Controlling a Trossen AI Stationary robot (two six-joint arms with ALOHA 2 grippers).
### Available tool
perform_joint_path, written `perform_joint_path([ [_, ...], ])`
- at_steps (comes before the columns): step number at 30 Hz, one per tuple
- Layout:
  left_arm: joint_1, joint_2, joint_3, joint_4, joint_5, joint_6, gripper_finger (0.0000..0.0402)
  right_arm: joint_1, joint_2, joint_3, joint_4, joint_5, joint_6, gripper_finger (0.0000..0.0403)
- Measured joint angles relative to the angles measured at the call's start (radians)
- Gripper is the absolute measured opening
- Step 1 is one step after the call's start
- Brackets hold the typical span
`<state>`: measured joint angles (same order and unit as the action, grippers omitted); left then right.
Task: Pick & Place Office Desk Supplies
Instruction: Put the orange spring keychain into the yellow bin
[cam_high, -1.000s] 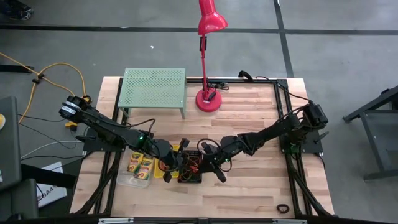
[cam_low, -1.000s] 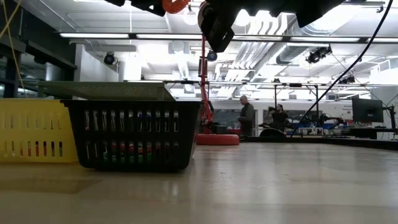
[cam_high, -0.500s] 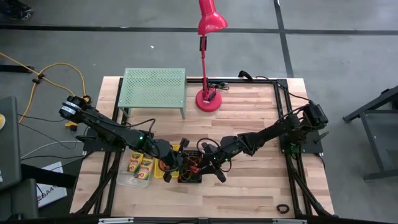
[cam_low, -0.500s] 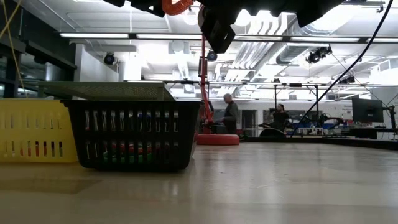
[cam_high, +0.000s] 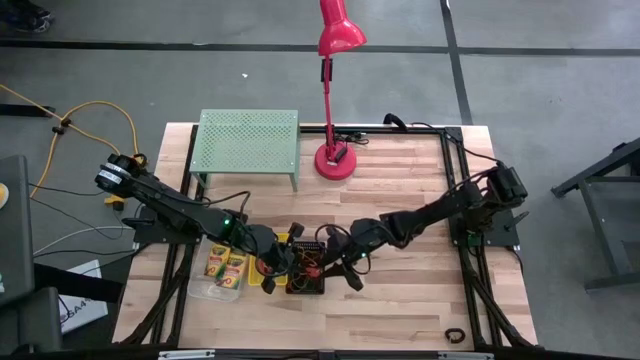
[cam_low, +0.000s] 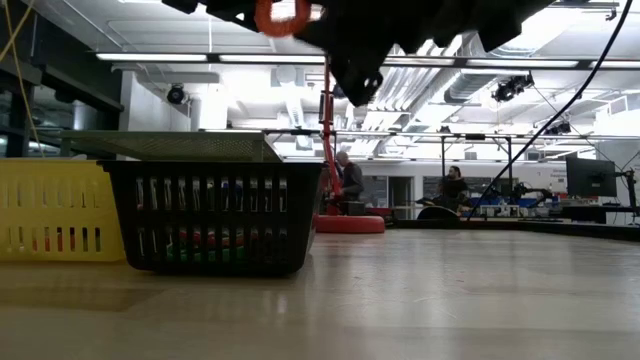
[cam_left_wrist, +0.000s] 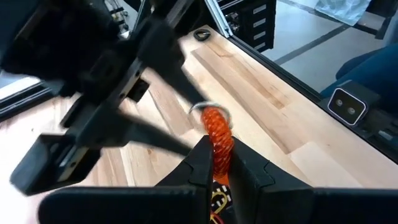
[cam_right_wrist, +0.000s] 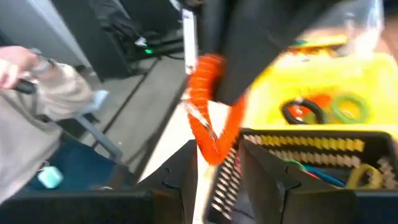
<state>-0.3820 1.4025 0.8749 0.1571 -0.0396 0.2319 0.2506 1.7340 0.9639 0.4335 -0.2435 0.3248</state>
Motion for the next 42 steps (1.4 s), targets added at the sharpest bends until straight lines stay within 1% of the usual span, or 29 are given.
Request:
perform_joint_path([
  [6,0.0,0.0,0.0,-0.034,0.025,-0.024,0.0026,-0.012,0.0,0.0,-0.099,0.015,0.002,0.0111],
  [9,0.0,0.0,0.0,-0.072,0.025,-0.031,0.0026,-0.01,0.0,0.0,-0.111,0.011,0.003,0.0111],
  [12,0.0,-0.013,0.0,-0.148,0.025,-0.048,0.0026,-0.008,0.0,0.0,-0.111,0.006,0.002,0.011],
  [20,0.0,-0.148,0.0,-0.426,0.015,-0.339,0.0026,-0.008,0.0,0.0,-0.109,0.0,0.03,0.011],
  [25,0.0,-0.185,0.0,-0.554,-0.018,-0.423,0.0026,-0.008,0.0,0.0,-0.109,0.0,0.03,0.011],
  [33,0.001,-0.124,0.0,-0.678,-0.121,-0.556,0.0026,-0.006,0.0,0.0,-0.109,0.001,0.071,0.011],
  [36,0.0,-0.088,0.0,-0.7,-0.124,-0.598,0.0026,0.002,0.0,0.0,-0.108,0.007,0.072,0.011],
  [42,0.0,-0.014,0.0,-0.71,-0.123,-0.63,0.0026,0.022,0.0,0.0,-0.108,0.008,0.071,0.011],
])
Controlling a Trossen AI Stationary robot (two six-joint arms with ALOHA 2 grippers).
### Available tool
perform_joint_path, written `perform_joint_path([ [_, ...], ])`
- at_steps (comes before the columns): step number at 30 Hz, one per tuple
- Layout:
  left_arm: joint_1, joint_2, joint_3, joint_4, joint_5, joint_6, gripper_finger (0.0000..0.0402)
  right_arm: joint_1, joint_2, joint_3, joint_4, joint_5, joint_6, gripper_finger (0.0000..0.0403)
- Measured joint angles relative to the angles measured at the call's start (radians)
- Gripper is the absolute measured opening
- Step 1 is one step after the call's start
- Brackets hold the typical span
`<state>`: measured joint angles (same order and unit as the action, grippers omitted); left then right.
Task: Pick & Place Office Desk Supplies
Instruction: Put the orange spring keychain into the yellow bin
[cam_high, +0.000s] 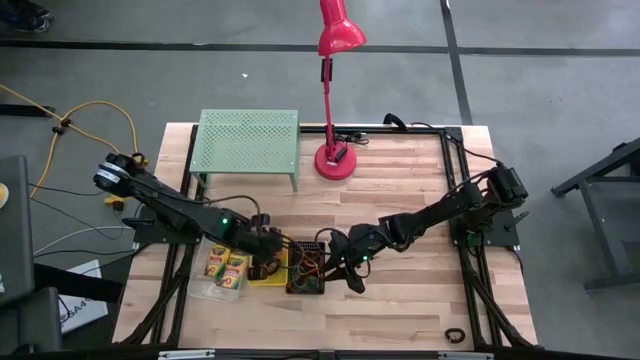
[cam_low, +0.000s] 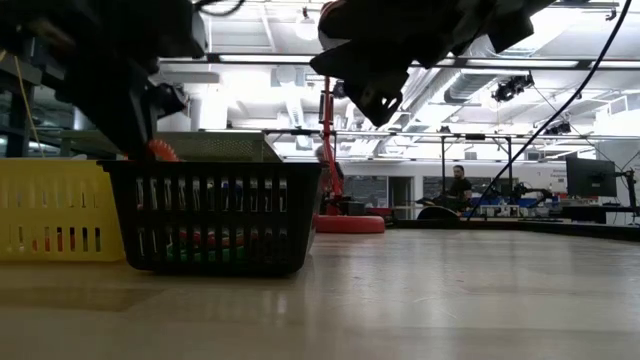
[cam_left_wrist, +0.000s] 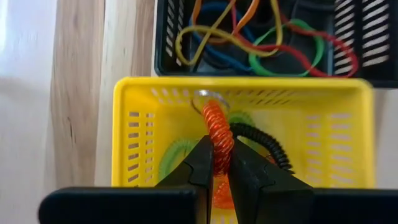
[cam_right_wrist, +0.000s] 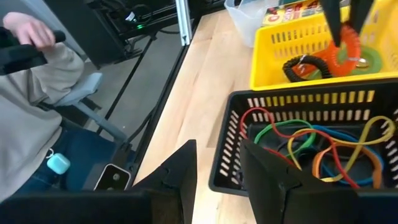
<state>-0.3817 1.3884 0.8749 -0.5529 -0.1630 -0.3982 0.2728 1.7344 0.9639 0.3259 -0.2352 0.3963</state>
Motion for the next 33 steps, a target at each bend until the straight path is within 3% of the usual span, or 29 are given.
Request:
perform_joint_path([
  [25,0.0,0.026,0.0,-0.007,0.001,0.001,0.0026,0.011,0.0,0.0,0.007,0.0,0.0,0.011],
  [33,0.0,0.026,0.0,-0.007,-0.008,0.002,0.0072,0.011,0.0,0.0,0.007,0.0,0.0,0.011],
])
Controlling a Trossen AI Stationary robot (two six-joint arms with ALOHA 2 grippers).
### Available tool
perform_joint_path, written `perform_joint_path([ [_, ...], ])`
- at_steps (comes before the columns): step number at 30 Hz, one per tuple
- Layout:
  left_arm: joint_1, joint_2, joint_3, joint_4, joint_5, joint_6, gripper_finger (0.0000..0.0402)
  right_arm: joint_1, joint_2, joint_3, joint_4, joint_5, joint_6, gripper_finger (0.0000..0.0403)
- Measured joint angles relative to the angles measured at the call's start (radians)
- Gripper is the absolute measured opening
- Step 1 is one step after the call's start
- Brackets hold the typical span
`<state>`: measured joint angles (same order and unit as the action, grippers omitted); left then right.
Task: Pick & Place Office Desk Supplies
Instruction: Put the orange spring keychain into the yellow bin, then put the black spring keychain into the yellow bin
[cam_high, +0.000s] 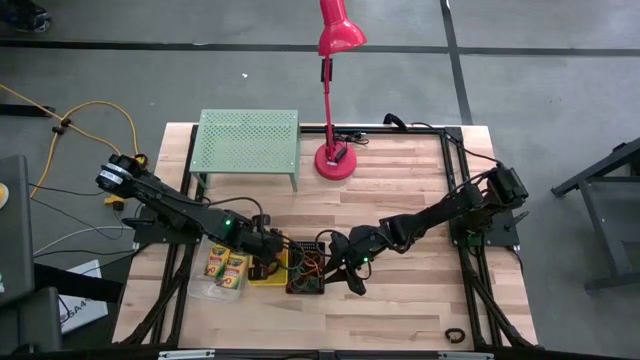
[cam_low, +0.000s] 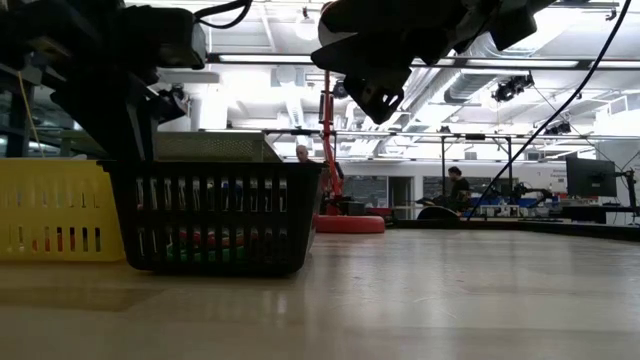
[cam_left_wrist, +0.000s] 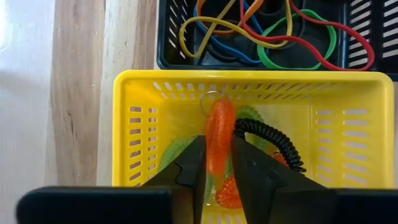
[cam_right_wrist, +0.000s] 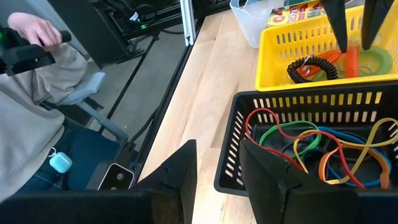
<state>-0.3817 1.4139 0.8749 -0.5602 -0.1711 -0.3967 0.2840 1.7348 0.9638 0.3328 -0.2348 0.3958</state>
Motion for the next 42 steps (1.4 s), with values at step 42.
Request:
perform_joint_path([
  [42,0.019,-0.05,0.017,0.202,0.034,0.239,0.0089,-0.005,0.0,0.0,-0.001,-0.047,-0.026,0.011],
])
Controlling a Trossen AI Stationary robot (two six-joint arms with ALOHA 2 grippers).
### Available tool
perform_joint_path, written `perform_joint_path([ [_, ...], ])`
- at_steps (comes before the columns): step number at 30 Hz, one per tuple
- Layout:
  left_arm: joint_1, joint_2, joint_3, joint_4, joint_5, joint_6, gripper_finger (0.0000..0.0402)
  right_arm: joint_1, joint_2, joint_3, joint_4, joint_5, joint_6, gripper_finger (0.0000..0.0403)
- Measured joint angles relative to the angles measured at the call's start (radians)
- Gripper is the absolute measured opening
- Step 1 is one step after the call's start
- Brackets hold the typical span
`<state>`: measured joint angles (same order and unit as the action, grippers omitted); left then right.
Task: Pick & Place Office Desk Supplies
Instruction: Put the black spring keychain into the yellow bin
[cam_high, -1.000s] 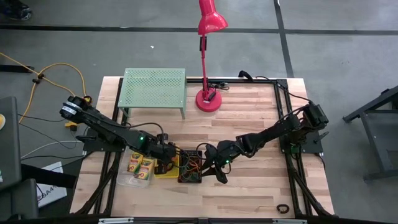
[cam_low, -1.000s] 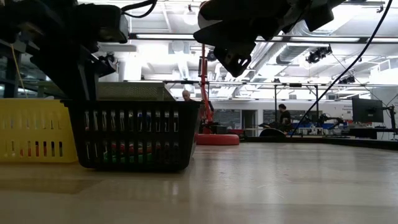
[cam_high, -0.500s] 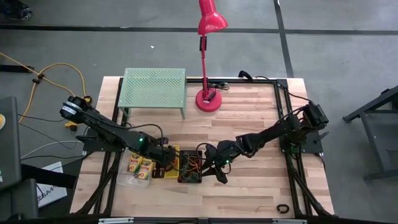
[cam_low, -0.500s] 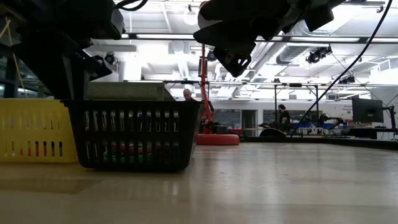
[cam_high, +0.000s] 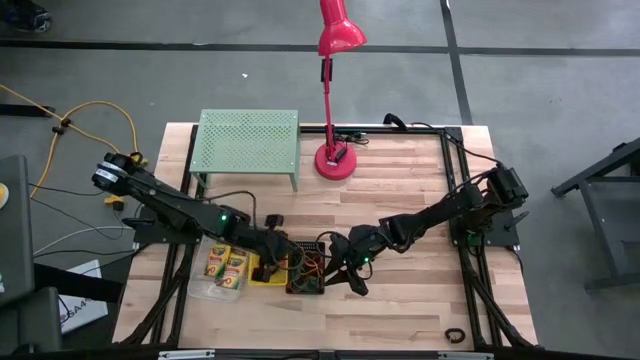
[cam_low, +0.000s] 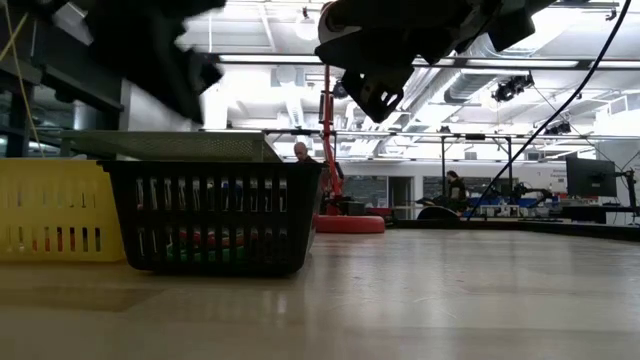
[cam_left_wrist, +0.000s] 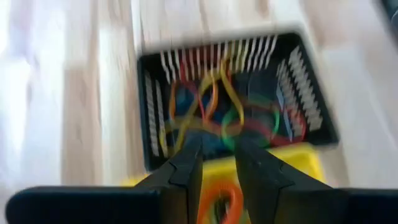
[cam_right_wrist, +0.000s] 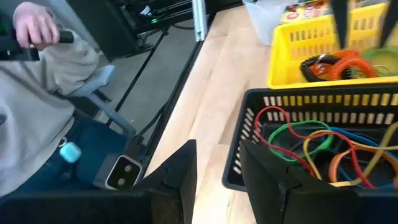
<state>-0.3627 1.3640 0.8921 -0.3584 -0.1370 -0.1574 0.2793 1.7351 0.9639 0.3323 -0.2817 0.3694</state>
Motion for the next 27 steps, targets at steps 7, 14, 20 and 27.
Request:
perform_joint_path([
  [7,0.034,-0.023,0.001,0.179,0.0,0.111,0.0089,0.0,0.0,0.0,-0.009,-0.014,-0.045,0.011],
  [14,0.042,-0.022,0.001,0.214,0.001,0.131,0.0089,0.016,0.0,0.0,-0.021,-0.04,-0.121,0.011],
  [20,0.037,-0.021,0.001,0.233,0.001,0.126,0.0089,0.055,-0.018,0.0,-0.142,-0.035,-0.164,0.011],
  [27,0.049,-0.021,0.002,0.245,0.001,0.139,0.0089,0.149,-0.1,0.001,-0.426,0.076,-0.107,0.011],
])
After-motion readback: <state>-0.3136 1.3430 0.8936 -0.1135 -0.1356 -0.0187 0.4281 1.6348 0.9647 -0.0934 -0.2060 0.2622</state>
